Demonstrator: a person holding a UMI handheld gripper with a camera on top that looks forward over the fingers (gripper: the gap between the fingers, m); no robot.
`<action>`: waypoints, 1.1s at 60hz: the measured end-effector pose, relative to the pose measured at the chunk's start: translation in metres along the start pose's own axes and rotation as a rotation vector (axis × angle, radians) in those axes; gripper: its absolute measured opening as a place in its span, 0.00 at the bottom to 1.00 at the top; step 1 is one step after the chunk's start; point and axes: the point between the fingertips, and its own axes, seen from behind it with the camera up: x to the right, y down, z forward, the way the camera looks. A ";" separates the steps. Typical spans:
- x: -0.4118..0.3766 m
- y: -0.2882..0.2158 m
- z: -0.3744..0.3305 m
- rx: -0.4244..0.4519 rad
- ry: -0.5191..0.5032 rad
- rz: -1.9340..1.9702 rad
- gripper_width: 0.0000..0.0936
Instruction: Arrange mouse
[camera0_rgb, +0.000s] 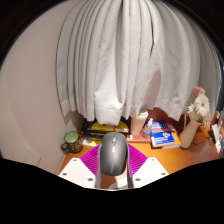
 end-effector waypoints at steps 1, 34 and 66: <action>0.008 -0.005 -0.006 0.015 0.006 0.003 0.40; 0.134 0.221 0.015 -0.315 0.035 0.048 0.39; 0.114 0.260 0.039 -0.335 -0.018 0.106 0.72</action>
